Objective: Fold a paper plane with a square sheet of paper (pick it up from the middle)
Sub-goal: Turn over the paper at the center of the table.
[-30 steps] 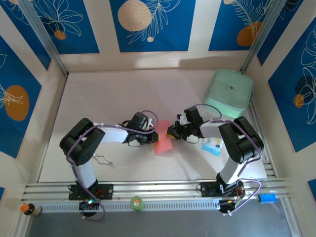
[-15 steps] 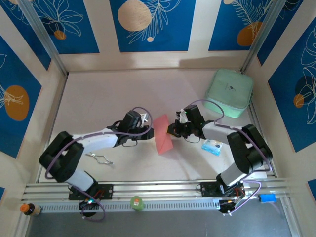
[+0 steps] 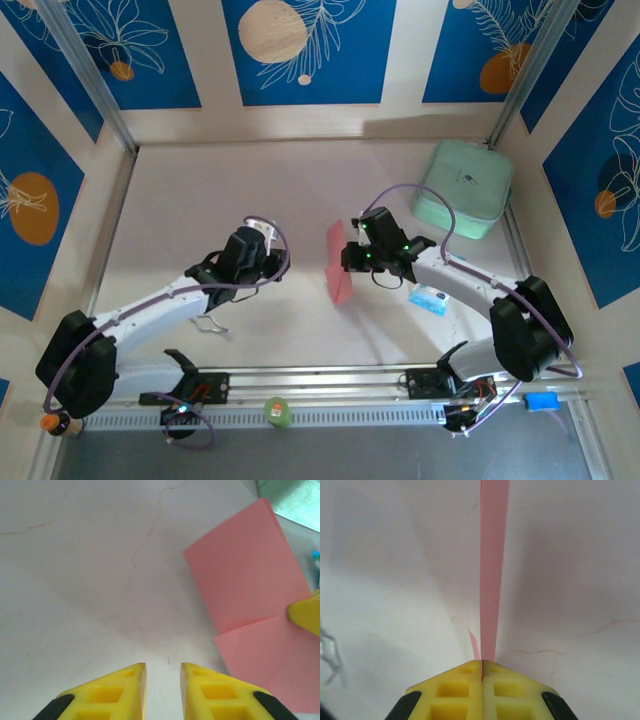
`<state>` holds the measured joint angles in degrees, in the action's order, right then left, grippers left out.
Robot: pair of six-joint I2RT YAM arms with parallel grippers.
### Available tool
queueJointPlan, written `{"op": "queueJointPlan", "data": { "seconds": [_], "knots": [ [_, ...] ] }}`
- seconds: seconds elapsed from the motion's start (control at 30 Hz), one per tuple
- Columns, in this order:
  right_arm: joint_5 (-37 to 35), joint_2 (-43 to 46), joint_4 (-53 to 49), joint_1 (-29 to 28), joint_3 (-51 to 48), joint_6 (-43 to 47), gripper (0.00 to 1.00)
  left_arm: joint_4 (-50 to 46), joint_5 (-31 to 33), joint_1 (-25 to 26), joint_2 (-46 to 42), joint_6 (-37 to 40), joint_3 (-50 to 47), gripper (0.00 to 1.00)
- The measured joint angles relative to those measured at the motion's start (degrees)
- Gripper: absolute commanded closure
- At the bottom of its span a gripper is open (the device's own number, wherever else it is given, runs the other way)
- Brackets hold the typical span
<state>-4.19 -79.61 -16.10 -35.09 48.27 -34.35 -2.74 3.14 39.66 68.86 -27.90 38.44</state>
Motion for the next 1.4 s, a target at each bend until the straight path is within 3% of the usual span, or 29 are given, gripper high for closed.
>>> {"op": "queueJointPlan", "data": {
  "seconds": [0.2,0.43,0.9,1.07,1.17,1.23,1.27,1.3,1.4],
  "knots": [
    [-6.6,0.0,-6.3,-1.4,3.7,1.3,0.99,-1.5,3.1,0.0,-2.1,0.4,-1.1,0.68],
    [-11.7,-0.2,-17.4,-2.7,11.2,-6.5,1.00,-1.8,3.4,0.0,-5.0,-0.6,-3.0,0.68],
    [-13.9,-0.3,-27.8,-5.0,16.9,-11.2,1.00,-6.8,3.4,0.0,-9.0,-1.7,-3.3,0.66],
    [-15.0,0.4,-28.1,-5.5,16.9,-10.8,1.00,-8.0,4.4,0.0,-11.4,-1.2,-3.5,0.51],
    [-16.9,0.5,-27.9,-6.0,16.9,-8.8,1.00,-8.7,5.4,-0.2,-12.2,-0.2,-3.6,0.34],
    [-18.9,0.4,-27.3,-6.6,16.9,-6.8,1.00,-9.3,6.6,-0.2,-12.5,0.2,-3.6,0.18],
    [-20.6,0.4,-27.1,-7.0,16.9,-5.9,1.00,-10.0,7.5,-0.2,-12.9,0.3,-3.6,0.05],
    [-22.4,0.4,-27.0,-7.7,16.9,-5.0,1.00,-10.8,8.2,-0.3,-13.3,0.4,-3.6,0.00],
    [-26.2,-0.5,-27.3,-9.4,16.9,-3.3,1.00,-12.0,8.7,-0.9,-15.7,1.0,-3.7,0.00]
  ]
}}
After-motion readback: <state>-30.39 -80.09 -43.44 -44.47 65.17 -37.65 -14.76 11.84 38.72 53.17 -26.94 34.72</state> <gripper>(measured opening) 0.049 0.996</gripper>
